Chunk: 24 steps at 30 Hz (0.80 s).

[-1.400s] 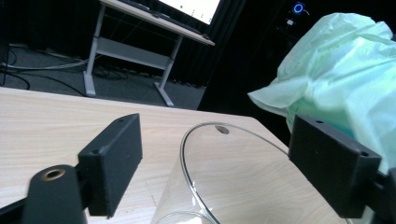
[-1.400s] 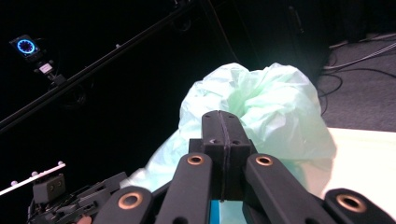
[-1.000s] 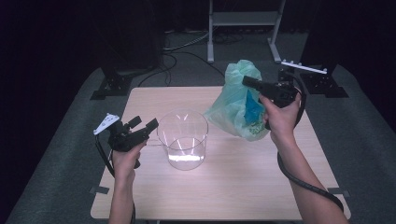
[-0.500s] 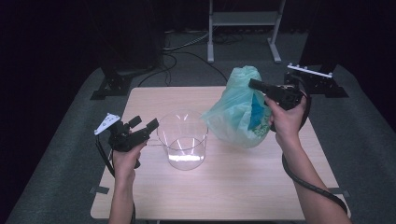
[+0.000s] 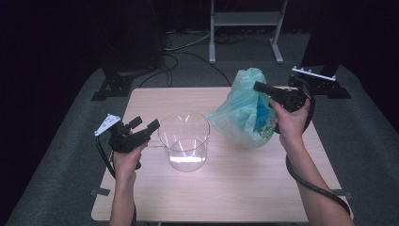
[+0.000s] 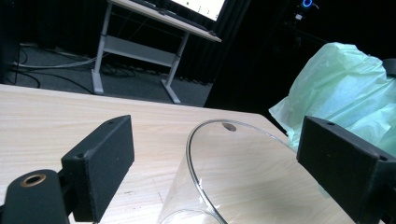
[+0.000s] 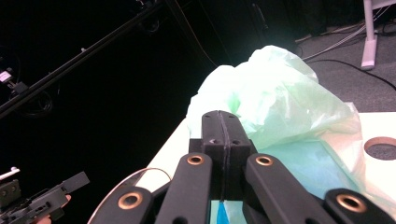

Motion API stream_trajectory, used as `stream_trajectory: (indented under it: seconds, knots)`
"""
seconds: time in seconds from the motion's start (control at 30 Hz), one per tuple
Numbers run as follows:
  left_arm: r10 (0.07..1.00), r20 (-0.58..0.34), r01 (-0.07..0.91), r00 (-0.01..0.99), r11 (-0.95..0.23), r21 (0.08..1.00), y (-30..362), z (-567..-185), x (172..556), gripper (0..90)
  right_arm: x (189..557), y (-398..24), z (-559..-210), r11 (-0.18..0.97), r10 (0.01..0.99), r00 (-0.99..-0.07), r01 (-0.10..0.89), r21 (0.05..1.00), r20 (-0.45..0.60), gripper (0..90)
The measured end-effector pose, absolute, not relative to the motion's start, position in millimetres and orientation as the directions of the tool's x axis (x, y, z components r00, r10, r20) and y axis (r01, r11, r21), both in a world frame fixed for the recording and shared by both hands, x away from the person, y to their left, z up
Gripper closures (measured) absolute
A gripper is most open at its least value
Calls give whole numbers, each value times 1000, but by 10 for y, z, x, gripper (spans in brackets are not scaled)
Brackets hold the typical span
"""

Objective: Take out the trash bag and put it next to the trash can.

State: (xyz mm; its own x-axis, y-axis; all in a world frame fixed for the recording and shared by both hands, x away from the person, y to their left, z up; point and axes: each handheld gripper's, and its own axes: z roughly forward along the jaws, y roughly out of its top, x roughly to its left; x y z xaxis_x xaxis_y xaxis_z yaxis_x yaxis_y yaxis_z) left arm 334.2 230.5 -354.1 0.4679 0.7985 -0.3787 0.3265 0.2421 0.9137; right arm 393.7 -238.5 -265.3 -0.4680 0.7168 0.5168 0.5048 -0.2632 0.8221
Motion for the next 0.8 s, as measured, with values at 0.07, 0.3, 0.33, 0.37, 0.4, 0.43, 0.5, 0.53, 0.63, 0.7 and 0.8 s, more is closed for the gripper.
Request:
stream_trajectory:
  seconds: [0.07, 0.3, 0.33, 0.37, 0.4, 0.43, 0.5, 0.53, 0.63, 0.7, 0.8]
  knots:
    - [799, -377, 329, 468, 238, 914, 2301, -3545, 3344, 100, 3946, -2396, -2675, -266, 717, -464, 507, 820, 520, 900]
    - [801, -373, 330, 468, 233, 915, 2271, -3537, 3348, 100, 3993, -2485, -2853, -274, 720, -437, 535, 799, 540, 900]
    - [802, -373, 329, 467, 233, 915, 2269, -3534, 3345, 100, 4000, -2494, -2880, -279, 719, -431, 540, 794, 545, 900]
    - [802, -373, 328, 467, 234, 915, 2268, -3531, 3343, 100, 4007, -2503, -2909, -279, 719, -427, 545, 791, 548, 900]
    - [801, -373, 328, 468, 234, 915, 2269, -3530, 3343, 100, 4013, -2508, -2937, -280, 721, -422, 548, 788, 550, 900]
    - [801, -374, 328, 467, 236, 915, 2268, -3530, 3343, 100, 4020, -2513, -2962, -280, 720, -420, 553, 784, 553, 900]
    - [799, -378, 330, 468, 239, 913, 2267, -3530, 3343, 100, 4033, -2513, -3008, -286, 717, -412, 562, 776, 562, 900]
    - [798, -380, 329, 468, 241, 913, 2266, -3530, 3342, 100, 4038, -2508, -3027, -287, 716, -409, 567, 773, 566, 900]
    - [798, -379, 329, 469, 241, 913, 2263, -3528, 3343, 100, 4061, -2481, -3079, -282, 719, -400, 578, 766, 567, 900]
    - [798, -380, 329, 468, 242, 913, 2261, -3528, 3348, 100, 4085, -2457, -3116, -273, 724, -398, 583, 765, 563, 900]
    - [797, -381, 329, 468, 242, 913, 2249, -3526, 3353, 100, 4109, -2426, -3165, -268, 726, -395, 591, 761, 563, 900]
